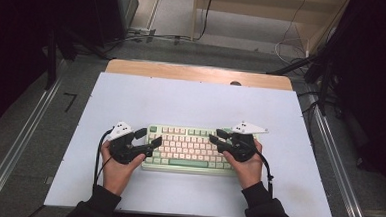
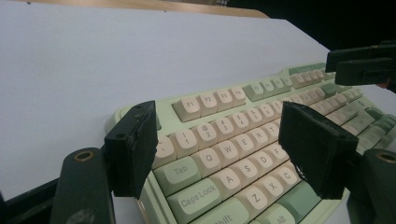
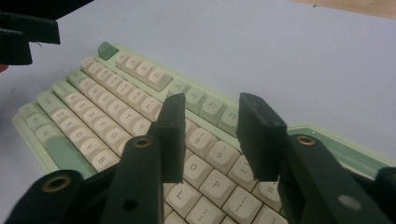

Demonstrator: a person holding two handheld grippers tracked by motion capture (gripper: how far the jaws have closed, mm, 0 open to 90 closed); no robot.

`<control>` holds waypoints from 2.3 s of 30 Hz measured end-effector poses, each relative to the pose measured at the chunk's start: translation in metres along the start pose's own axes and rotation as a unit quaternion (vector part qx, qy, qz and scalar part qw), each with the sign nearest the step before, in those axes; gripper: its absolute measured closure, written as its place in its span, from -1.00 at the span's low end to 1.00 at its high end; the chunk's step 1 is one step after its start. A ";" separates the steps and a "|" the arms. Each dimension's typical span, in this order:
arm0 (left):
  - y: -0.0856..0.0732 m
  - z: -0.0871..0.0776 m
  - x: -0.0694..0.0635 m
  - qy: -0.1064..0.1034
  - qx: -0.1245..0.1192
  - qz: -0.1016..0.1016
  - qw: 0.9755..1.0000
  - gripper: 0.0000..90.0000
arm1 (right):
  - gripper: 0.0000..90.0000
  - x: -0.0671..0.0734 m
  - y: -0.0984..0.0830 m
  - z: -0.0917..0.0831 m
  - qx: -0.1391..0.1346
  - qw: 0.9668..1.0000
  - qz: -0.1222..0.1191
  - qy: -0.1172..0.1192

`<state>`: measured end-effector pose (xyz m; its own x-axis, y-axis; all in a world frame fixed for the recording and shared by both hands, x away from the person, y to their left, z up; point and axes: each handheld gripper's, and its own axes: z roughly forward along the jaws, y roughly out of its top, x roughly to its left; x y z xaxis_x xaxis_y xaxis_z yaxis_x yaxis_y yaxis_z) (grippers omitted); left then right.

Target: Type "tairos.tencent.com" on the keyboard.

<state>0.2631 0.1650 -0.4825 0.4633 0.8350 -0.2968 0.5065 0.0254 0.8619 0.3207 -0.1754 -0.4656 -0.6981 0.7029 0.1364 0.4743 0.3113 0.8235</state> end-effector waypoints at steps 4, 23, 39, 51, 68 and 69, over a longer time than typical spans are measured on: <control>0.000 0.000 0.001 0.001 0.001 0.000 1.000 -0.36 | 0.68 0.001 -0.001 0.002 0.008 1.000 -0.007 0.007; -0.003 0.004 -0.003 -0.002 0.007 0.006 1.000 -0.36 | 0.95 0.006 -0.009 0.018 0.067 0.997 -0.025 0.016; -0.005 0.006 -0.004 -0.004 0.013 0.008 1.000 -0.36 | 0.95 0.006 -0.012 0.024 0.085 0.996 -0.036 0.010; -0.005 0.006 -0.005 -0.008 0.011 0.009 1.000 -0.35 | 0.39 -0.002 -0.004 0.001 0.004 1.000 0.000 0.005; -0.003 0.007 -0.015 -0.055 0.039 0.042 0.997 1.00 | 0.26 -0.005 -0.004 0.001 0.001 1.000 0.010 -0.004; -0.003 0.008 -0.015 -0.055 0.041 0.043 0.997 1.00 | 0.26 -0.005 -0.004 0.001 0.002 1.000 0.010 -0.004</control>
<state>0.2602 0.1478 -0.4838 0.5825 0.7667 -0.2700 0.5164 -0.0925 0.8513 0.3224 -0.1795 -0.4700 -0.6846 0.7136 0.1485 0.4898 0.2995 0.8188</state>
